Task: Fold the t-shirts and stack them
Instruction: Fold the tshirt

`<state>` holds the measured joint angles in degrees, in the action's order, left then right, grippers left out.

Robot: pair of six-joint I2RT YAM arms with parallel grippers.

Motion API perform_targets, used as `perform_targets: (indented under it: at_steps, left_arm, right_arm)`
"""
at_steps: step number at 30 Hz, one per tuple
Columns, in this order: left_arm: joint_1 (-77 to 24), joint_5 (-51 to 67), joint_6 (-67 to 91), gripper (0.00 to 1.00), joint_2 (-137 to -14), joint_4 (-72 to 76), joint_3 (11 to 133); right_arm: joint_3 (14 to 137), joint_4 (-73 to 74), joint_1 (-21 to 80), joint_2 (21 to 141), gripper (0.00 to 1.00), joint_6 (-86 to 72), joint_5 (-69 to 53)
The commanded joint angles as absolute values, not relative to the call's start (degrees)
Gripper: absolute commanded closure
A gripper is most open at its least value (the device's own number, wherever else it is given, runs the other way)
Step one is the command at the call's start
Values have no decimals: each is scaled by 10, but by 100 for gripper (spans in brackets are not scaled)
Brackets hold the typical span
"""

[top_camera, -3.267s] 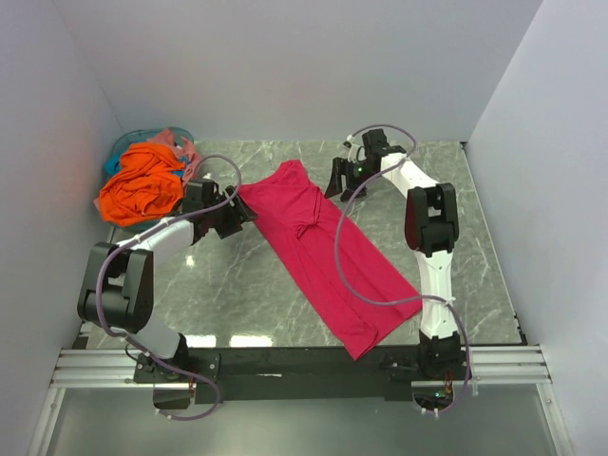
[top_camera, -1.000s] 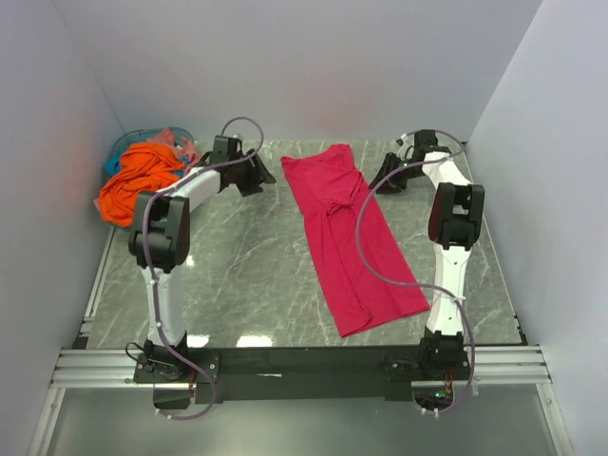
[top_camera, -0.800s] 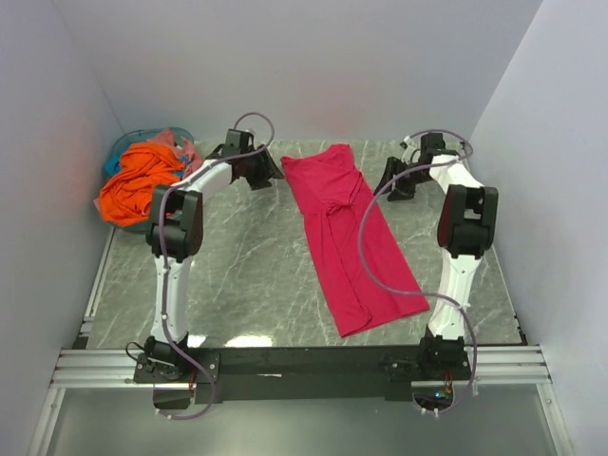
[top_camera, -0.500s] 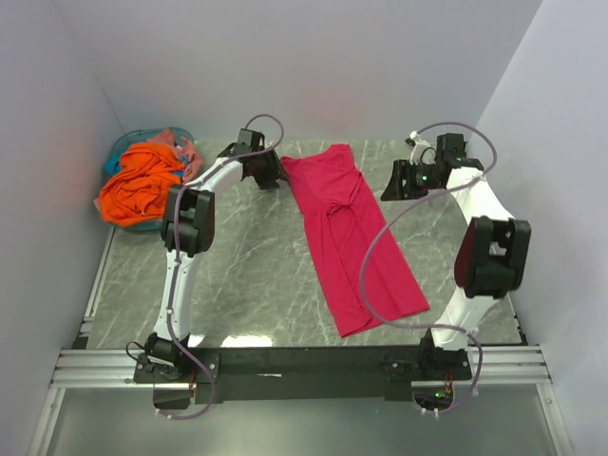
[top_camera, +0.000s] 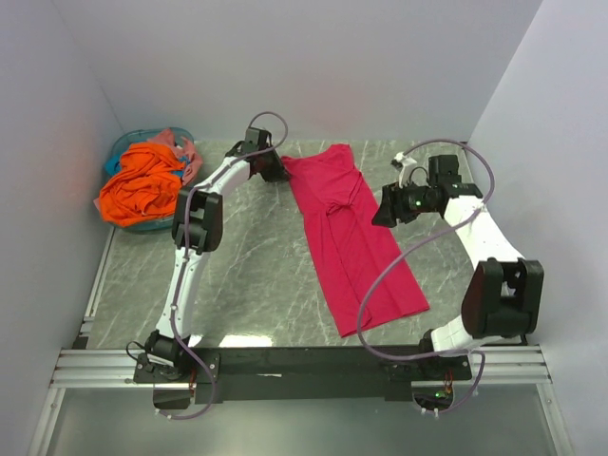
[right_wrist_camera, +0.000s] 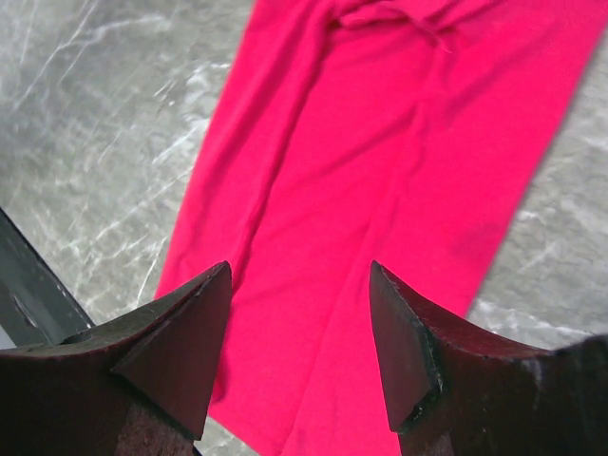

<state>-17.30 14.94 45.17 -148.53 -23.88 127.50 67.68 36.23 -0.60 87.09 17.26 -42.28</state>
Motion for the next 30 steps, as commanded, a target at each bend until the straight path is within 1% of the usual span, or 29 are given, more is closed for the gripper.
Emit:
perform_targets:
  at_steps: [1, 6, 9, 17, 20, 21, 23, 24, 25, 26, 27, 28, 29, 30]
  left_arm:
    - [-166, 123, 460, 85, -1511, -240, 1285]
    - [-144, 117, 466, 96, -1501, -224, 1277]
    - [-127, 121, 461, 98, -1506, -232, 1295]
    - [-90, 139, 434, 98, -1522, -251, 1339]
    - [-77, 149, 431, 90, -1521, -247, 1339]
    - [-75, 152, 429, 84, -1520, -246, 1339]
    - [-70, 168, 415, 78, -1504, -242, 1331]
    - [-70, 174, 408, 73, -1493, -236, 1307]
    - [-70, 177, 400, 70, -1456, -215, 1287]
    - [-71, 177, 380, 67, -1429, -199, 1259]
    - [-71, 174, 371, 58, -1399, -179, 1191]
    - [-71, 170, 361, 54, -1331, -143, 1154]
    - [-72, 163, 337, 50, -1294, -122, 1117]
    - [-74, 140, 322, 43, -1256, -108, 1045]
  right_arm:
    - [661, 344, 18, 819, 33, 198, -425]
    - [651, 346, 34, 799, 33, 214, -417]
    - [643, 341, 50, 782, 33, 226, -403]
    - [643, 331, 73, 749, 32, 232, -367]
    - [650, 340, 73, 737, 32, 242, -361]
    - [650, 347, 73, 734, 32, 255, -362]
    - [651, 358, 76, 722, 30, 279, -375]
    - [650, 373, 76, 717, 28, 313, -382]
    - [647, 380, 76, 703, 27, 336, -401]
    - [643, 387, 79, 695, 26, 359, -407]
    - [636, 388, 78, 685, 22, 403, -415]
    - [618, 388, 78, 662, 20, 427, -423]
    - [606, 386, 78, 650, 18, 452, -445]
    - [593, 381, 77, 636, 13, 510, -456]
